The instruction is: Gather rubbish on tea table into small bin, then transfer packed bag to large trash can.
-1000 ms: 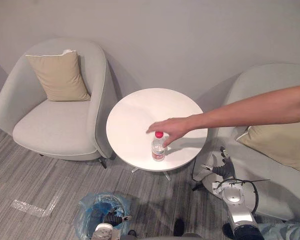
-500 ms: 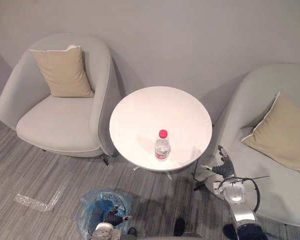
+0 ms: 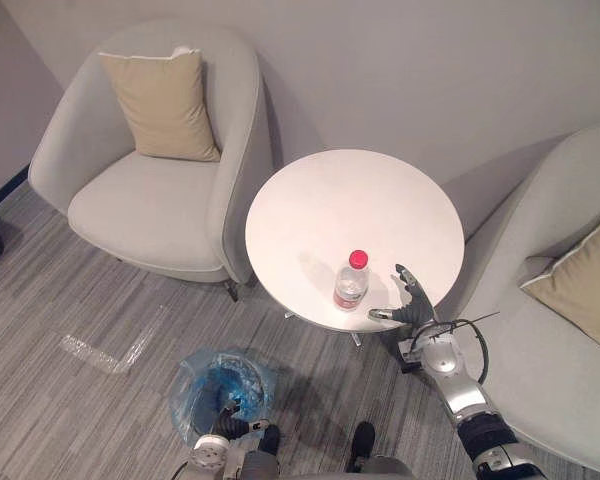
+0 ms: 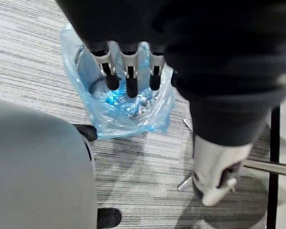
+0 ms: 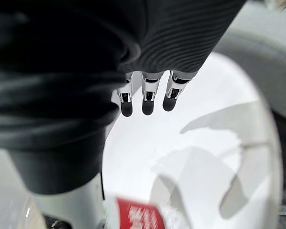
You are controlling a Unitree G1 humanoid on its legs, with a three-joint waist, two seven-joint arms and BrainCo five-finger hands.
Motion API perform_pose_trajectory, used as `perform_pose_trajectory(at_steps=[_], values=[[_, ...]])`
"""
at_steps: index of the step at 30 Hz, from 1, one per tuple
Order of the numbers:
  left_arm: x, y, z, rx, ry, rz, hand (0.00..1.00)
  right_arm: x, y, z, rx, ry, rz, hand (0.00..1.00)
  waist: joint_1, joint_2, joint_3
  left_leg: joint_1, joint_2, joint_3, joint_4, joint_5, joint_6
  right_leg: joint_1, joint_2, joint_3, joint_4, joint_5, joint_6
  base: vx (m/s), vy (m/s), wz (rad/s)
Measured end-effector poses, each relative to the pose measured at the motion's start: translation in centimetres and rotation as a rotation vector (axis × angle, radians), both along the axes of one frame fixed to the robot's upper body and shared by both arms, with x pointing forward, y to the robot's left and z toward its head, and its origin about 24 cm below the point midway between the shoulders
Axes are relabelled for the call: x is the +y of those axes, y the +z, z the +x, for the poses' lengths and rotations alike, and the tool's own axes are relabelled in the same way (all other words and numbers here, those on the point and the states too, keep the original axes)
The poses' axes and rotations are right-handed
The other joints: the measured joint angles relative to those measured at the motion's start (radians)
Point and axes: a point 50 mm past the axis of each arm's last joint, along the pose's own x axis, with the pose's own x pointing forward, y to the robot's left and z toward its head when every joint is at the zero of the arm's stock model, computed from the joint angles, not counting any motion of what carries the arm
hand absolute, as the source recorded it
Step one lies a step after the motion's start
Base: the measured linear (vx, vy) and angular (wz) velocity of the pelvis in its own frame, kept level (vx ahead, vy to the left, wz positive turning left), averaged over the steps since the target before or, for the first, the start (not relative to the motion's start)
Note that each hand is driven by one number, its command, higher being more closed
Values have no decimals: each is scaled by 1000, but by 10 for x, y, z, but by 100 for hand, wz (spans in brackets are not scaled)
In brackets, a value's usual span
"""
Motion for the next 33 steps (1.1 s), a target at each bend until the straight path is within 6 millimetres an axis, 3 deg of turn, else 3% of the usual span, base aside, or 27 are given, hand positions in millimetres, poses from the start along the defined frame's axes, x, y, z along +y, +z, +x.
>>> perform_pose_trajectory(at_steps=[6,11,12,18,26,33], values=[[-5,5,10,-49,-17,3,0,7,11,13,-42,9,-7,0,25,10,32,-9,-4,-26,1,10,-5,-24,-14,-19,61,-33,-3,-3,0,16],[-7,7,16,-70,-17,-4,0,15,23,24,-91,24,-15,0,26,21,69,-28,-4,-42,10,15,-10,-34,-16,-32,81,-42,-6,-45,-11,8],[-7,7,17,-73,-13,-9,0,16,26,28,-104,16,-16,100,29,23,72,-40,-4,-48,17,16,-12,-48,-17,-36,90,-45,-8,-40,-15,12],[-11,10,24,-98,-1,-23,0,20,44,43,-167,-7,-9,100,42,38,101,-72,1,-57,19,29,-25,-81,-16,-42,114,-48,-13,-46,-23,5],[-12,12,26,-111,16,-23,0,19,39,43,-140,-35,27,100,56,38,103,-77,2,-63,16,34,-27,-92,-16,-43,119,-47,-14,-4,-2,0],[-10,11,25,-101,14,-14,0,26,34,10,-153,23,77,100,47,21,100,-38,3,-15,12,34,-27,-73,-16,5,118,-45,-14,9,4,-11]])
